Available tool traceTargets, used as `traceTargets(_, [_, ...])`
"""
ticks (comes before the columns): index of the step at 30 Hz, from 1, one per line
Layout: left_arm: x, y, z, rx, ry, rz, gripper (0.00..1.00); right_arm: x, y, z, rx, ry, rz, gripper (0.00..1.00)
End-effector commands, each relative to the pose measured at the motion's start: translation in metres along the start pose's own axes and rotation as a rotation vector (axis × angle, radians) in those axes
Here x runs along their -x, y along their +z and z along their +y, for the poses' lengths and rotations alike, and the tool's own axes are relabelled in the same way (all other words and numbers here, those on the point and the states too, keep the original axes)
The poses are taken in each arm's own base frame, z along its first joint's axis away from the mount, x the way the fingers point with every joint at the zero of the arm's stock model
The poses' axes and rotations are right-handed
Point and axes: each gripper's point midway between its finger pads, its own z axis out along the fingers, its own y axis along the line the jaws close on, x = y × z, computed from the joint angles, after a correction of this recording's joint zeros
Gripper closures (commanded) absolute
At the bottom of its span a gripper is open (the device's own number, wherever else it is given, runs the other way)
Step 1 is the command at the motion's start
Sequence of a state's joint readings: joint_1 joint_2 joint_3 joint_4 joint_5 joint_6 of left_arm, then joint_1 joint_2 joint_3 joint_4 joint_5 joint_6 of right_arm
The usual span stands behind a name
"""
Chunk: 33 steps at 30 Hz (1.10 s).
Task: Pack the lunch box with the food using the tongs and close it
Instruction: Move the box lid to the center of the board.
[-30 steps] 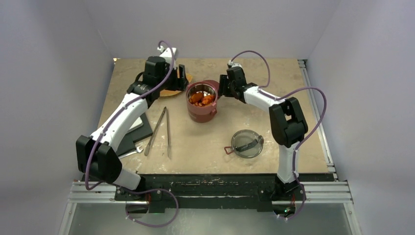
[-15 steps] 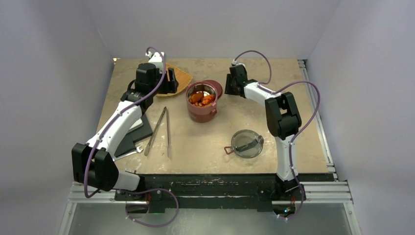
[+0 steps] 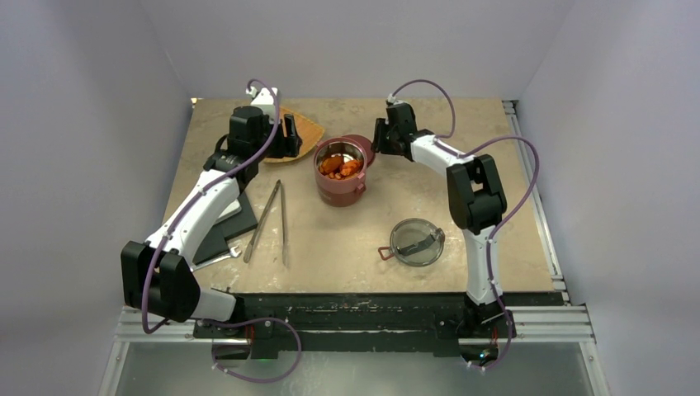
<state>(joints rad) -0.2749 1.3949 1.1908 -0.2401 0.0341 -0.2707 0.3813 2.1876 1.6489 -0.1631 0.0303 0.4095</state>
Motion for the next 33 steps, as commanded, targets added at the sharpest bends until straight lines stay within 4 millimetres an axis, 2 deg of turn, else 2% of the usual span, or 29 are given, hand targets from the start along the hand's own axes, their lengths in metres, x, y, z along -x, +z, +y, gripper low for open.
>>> traceTargets(1, [0.008, 0.002, -0.005, -0.031, -0.012, -0.032, 0.38, 0.022, 0.005, 0.024, 0.083, 0.009, -0.049, 0.52])
traceTargets(7, [0.006, 0.004, -0.007, -0.042, -0.014, -0.024, 0.38, 0.027, 0.017, 0.021, 0.067, -0.01, -0.064, 0.45])
traceTargets(14, [0.002, 0.007, -0.011, -0.066, -0.022, -0.01, 0.38, 0.045, 0.029, 0.03, 0.102, -0.092, -0.117, 0.36])
traceTargets(17, [-0.004, 0.011, -0.022, -0.134, -0.024, 0.01, 0.38, 0.055, 0.033, 0.034, 0.118, -0.112, -0.15, 0.31])
traceTargets(20, [-0.008, 0.014, -0.042, -0.252, -0.034, 0.027, 0.35, 0.063, 0.039, 0.045, 0.169, -0.135, -0.178, 0.26])
traceTargets(26, [-0.032, 0.032, -0.056, -0.336, -0.061, 0.119, 0.32, 0.06, 0.058, 0.067, 0.25, -0.198, -0.177, 0.21])
traceTargets(30, [-0.04, 0.037, -0.055, -0.329, -0.07, 0.142, 0.32, 0.056, 0.071, 0.083, 0.256, -0.282, -0.186, 0.19])
traceTargets(33, [-0.043, 0.039, -0.054, -0.321, -0.071, 0.15, 0.32, 0.048, 0.079, 0.088, 0.237, -0.334, -0.184, 0.17])
